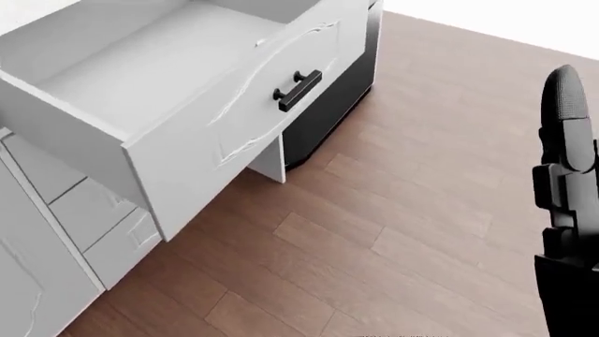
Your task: Close the right drawer.
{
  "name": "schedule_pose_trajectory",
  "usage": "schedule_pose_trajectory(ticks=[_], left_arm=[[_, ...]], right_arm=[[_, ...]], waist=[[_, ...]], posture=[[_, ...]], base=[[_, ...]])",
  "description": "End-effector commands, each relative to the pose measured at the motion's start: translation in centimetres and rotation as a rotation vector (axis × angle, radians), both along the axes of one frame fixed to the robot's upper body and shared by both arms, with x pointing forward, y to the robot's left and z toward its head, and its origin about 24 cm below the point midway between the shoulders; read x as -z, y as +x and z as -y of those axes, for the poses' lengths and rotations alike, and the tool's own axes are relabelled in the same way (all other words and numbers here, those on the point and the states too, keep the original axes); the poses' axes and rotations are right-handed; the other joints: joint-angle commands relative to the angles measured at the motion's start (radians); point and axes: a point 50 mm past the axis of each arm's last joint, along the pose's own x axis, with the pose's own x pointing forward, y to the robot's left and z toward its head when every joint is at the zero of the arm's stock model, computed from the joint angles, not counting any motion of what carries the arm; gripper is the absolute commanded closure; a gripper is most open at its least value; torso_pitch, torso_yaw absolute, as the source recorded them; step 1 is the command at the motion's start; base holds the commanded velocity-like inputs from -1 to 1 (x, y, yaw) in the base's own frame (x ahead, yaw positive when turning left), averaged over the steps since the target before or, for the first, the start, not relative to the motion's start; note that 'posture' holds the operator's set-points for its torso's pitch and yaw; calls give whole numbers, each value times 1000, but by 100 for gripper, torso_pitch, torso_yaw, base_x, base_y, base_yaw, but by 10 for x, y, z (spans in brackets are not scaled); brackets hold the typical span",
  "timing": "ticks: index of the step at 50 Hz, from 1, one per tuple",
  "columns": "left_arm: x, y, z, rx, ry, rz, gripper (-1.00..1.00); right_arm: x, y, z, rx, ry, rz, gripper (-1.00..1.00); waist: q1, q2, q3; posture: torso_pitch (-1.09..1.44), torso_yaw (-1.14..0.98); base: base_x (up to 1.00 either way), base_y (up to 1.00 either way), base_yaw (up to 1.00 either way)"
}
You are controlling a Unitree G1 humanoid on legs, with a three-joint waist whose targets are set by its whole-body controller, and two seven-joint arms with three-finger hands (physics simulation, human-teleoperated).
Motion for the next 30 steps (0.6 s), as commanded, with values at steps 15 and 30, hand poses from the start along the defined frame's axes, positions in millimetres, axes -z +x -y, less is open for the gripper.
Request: schedule_pose_trajectory(ticks=[15,30], left_arm=[[-8,-8,3,16,1,64,-100],[-7,-8,3,15,3,63,-100]], right_arm=[[-10,-8,1,10,-5,86,-100],[-9,-8,0,4,-11,83,-100]], waist=[[-20,-86,-21],[-5,-27,-13]], posture=[[0,0],[0,0]], base=[[0,0,-29],[0,0,-29]])
